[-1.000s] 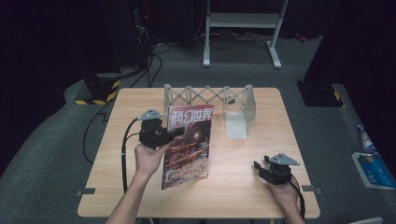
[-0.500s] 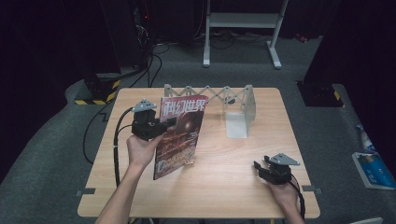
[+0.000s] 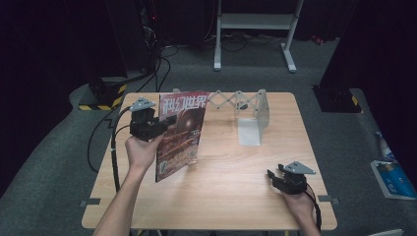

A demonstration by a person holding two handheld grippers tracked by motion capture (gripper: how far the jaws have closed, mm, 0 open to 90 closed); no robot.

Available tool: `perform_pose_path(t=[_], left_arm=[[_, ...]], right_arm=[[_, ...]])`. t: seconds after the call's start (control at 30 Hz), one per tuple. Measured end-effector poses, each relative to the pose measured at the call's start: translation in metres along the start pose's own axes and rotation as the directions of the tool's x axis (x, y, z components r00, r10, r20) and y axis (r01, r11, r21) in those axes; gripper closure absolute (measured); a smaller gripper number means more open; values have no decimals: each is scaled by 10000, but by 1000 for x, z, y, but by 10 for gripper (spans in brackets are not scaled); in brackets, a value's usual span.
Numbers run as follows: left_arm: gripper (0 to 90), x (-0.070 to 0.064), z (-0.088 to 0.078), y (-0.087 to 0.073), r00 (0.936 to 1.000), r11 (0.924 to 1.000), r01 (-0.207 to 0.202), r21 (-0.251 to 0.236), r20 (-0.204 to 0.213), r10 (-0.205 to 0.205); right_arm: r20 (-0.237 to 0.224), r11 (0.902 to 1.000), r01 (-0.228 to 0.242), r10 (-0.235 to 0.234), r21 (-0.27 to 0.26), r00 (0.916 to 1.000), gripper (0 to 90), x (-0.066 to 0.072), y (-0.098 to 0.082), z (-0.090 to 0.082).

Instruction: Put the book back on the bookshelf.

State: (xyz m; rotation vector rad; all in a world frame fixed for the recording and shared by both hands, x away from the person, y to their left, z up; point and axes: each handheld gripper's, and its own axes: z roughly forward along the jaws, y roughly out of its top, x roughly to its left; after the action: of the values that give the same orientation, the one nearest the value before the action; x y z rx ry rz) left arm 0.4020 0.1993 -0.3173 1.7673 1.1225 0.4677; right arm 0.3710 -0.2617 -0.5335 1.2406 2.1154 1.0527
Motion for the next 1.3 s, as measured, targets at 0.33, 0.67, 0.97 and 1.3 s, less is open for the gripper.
perform_pose_path(t=[0.33,0.67,0.97,1.3], left_arm=[[842,6,2,10,9990,9999,-65,-132,-449,59],[842,11,15,21,9953,9996,-174,-236,-952,151],[841,13,30,29,9911,9988,-468,-108,-1255,451],[841,19,46,32,9906,9992,-336,-225,-1337,303]], right_arm=[[-8,10000,17,-17,-6,10000,457,0,0,0],[-2,10000,61,-61,-29,10000,456,0,0,0],[-5,10000,66,-66,-31,10000,456,0,0,0],[0,10000,40,-40,-18,10000,456,0,0,0]])
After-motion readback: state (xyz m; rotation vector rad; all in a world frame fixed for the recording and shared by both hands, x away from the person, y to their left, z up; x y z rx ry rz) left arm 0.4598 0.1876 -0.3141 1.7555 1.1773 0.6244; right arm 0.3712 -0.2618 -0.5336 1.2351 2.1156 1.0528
